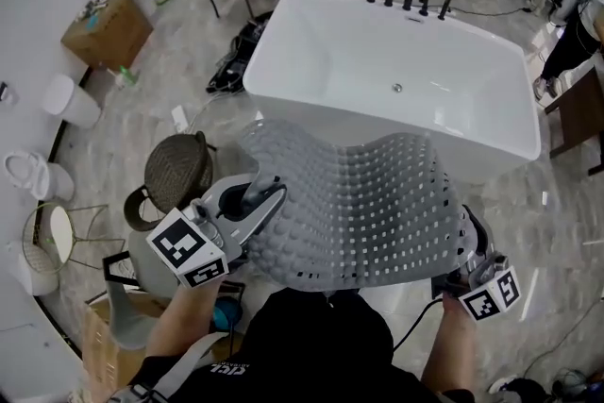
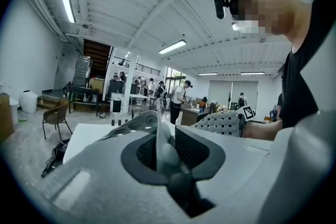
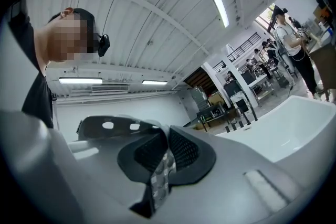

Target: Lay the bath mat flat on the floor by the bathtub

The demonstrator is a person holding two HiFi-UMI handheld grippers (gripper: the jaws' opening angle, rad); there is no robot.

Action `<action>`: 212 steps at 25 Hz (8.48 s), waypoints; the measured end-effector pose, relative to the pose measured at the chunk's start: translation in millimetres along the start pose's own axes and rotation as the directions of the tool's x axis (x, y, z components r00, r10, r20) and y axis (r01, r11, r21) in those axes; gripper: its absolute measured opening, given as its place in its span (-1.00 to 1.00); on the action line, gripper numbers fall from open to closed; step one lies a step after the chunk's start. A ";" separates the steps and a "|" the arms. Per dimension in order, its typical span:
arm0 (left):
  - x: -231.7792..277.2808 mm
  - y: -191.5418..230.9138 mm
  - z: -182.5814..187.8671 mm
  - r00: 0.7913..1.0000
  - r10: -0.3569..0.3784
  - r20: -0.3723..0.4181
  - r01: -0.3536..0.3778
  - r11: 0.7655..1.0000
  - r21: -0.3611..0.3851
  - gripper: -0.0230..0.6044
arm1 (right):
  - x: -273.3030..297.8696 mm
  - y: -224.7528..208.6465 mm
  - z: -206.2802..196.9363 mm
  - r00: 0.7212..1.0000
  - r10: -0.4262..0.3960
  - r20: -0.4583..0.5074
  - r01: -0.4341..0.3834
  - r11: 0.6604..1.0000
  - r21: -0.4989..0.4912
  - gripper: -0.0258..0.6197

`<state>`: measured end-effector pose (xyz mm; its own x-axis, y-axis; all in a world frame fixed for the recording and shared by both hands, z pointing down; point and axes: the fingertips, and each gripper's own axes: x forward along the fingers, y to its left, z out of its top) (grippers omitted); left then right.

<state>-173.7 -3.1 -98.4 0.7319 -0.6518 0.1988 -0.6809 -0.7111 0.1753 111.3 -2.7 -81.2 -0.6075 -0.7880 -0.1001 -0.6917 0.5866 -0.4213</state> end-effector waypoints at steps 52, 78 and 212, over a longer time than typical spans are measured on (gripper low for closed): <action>212.6 249.0 -676.3 0.991 -0.016 -0.136 0.012 0.999 -0.033 -0.76 | 14.4 -392.7 -615.5 0.955 -0.117 -0.273 0.111 0.993 -0.037 -0.88; 212.5 308.1 -836.3 0.899 0.081 -0.431 -0.113 0.992 -0.048 -0.78 | -43.1 -419.2 -750.5 0.862 -0.130 -0.490 0.065 0.987 -0.147 -0.88; 224.3 249.3 -906.0 0.825 -0.036 -0.564 -0.020 0.995 -0.093 -0.82 | -72.3 -537.6 -861.1 0.695 -0.372 -0.615 0.441 0.897 -0.043 -0.77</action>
<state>-203.9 -87.7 863.5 0.6134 -0.3634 0.7012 -0.6949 -0.6703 0.2605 190.6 -100.3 928.6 -0.4056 -0.6511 0.6415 -0.9049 0.1866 -0.3826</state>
